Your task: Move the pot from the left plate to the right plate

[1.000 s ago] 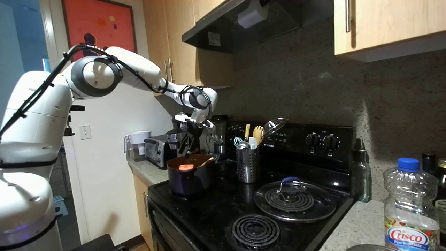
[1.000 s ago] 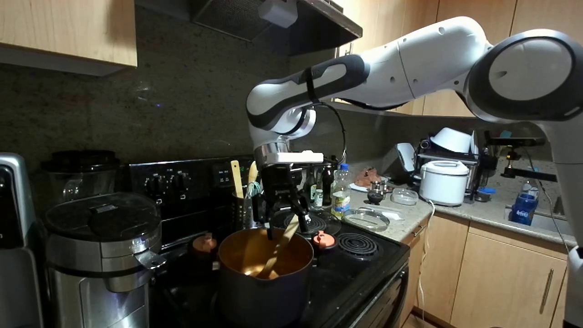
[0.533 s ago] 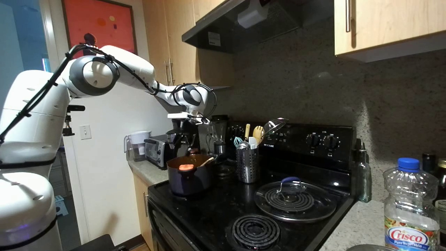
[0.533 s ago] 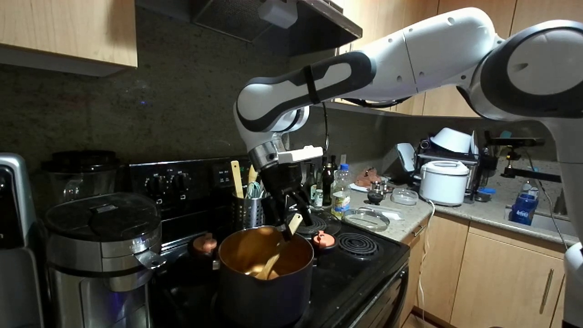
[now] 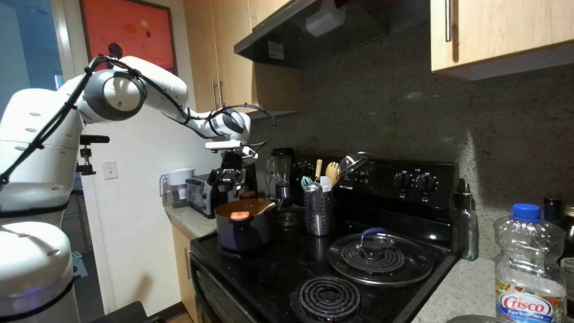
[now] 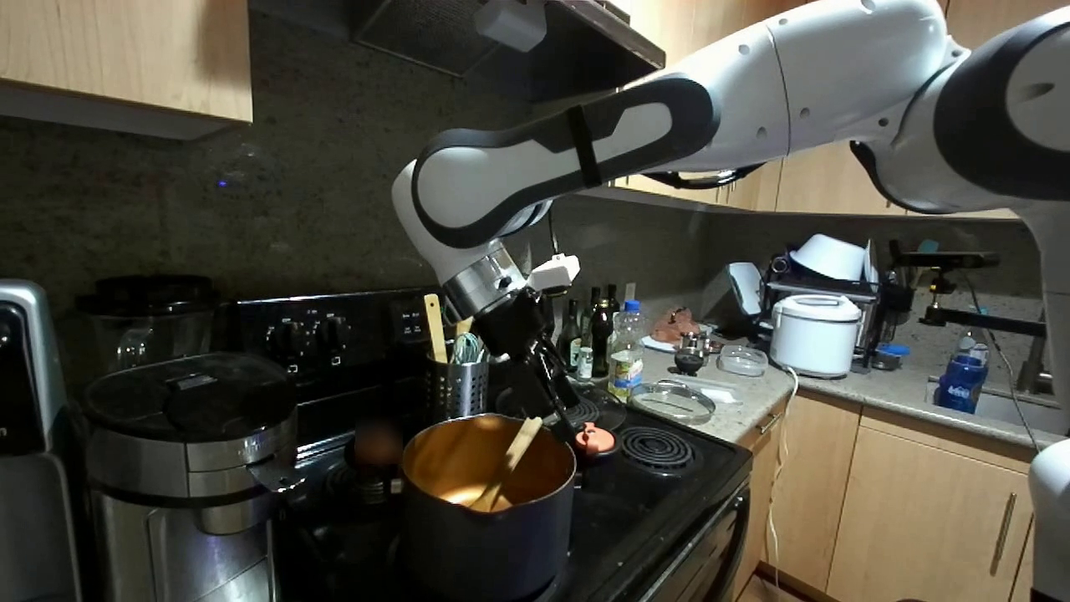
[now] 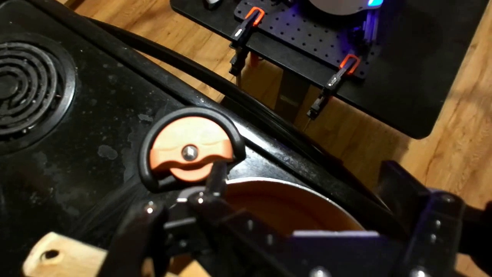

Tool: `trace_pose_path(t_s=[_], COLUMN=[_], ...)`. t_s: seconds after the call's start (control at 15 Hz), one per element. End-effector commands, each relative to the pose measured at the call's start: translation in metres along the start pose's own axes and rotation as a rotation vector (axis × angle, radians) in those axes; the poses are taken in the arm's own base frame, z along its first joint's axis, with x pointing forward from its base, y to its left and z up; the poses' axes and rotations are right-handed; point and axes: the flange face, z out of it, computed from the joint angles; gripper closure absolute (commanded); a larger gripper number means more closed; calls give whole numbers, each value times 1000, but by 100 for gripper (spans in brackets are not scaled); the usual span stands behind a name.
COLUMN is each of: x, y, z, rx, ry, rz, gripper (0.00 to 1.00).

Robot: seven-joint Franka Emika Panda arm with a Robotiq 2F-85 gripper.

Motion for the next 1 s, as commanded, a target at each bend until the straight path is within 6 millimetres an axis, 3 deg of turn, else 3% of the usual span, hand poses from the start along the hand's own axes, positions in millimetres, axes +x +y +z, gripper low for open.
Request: trace_pose_path(t_s=[0.0, 0.27, 0.93], x=[0, 1, 24], y=[-3, 1, -19], z=[-1, 3, 13], rx=[1, -47, -281], ry=[1, -25, -49], rz=[-4, -51, -557], gripper=[0, 0, 0])
